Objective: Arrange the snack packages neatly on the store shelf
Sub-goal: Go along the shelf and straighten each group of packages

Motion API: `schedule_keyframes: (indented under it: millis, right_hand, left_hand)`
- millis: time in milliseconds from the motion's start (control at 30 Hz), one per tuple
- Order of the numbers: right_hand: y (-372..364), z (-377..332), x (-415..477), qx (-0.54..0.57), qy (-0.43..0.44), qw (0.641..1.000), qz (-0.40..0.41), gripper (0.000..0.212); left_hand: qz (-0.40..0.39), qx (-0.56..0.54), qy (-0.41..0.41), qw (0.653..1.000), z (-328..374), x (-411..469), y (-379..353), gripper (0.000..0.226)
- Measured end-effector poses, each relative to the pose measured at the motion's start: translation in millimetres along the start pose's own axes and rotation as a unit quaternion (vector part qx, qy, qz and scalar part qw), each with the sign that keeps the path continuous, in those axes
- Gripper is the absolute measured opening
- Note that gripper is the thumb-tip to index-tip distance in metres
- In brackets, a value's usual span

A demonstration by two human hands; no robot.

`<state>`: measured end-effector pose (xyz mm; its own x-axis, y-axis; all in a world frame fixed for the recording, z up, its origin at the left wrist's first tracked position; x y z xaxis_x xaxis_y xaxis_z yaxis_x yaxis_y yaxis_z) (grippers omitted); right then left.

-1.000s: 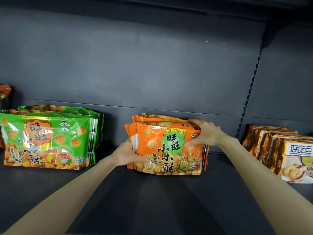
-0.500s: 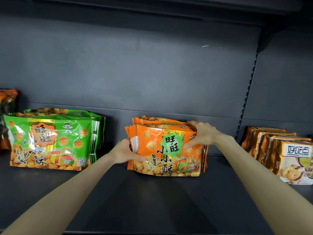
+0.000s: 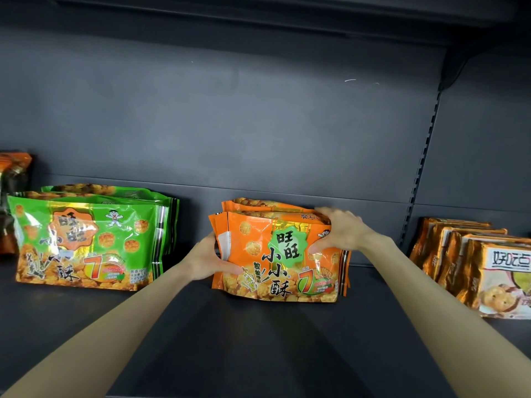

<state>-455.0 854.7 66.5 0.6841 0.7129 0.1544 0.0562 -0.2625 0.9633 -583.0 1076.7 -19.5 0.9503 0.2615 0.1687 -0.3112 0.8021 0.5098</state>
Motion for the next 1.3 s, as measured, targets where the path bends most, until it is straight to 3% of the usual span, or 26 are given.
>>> schedule_keyframes:
  millis: [367, 600, 733, 1000, 1167, 1300]
  right_hand:
    - [1, -5, -2, -0.038, -0.022, 0.999, -0.007, 0.102]
    - [13, -20, -9, -0.086, -0.038, 0.995, -0.036, 0.1]
    - [21, -60, -13, -0.056, 0.008, 0.998, -0.031, 0.09]
    - [5, -185, -3, 0.0, 0.088, 0.996, 0.009, 0.061]
    - [-28, -261, 21, 0.027, 0.086, 0.996, 0.013, 0.065]
    - [-53, -302, 39, 0.059, 0.074, 0.995, 0.019, 0.076]
  left_hand:
    - [-0.008, 0.035, 0.031, 0.999, -4, -3, 3, 0.08]
    - [-0.05, 0.146, 0.028, 0.988, 10, -18, 13, 0.05]
    - [0.013, 0.245, 0.011, 0.969, 26, -35, 46, 0.053]
    - [0.145, 0.259, -0.069, 0.952, 24, -105, 141, 0.045]
    - [0.222, 0.234, -0.086, 0.943, -18, -147, 220, 0.042]
    - [0.262, 0.25, -0.077, 0.929, -60, -162, 270, 0.059]
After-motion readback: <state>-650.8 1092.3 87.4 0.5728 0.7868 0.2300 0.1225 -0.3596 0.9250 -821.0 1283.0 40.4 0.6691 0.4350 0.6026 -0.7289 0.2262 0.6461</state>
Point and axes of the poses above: each hand's wrist, its own x-axis towards the middle knuckle, its own y-axis out of the back of the hand, z = x × y, the point moved 8 cm from there along x, towards the middle knuckle, and after that the axes turned 7 degrees about -z, right-handed, at the moved point
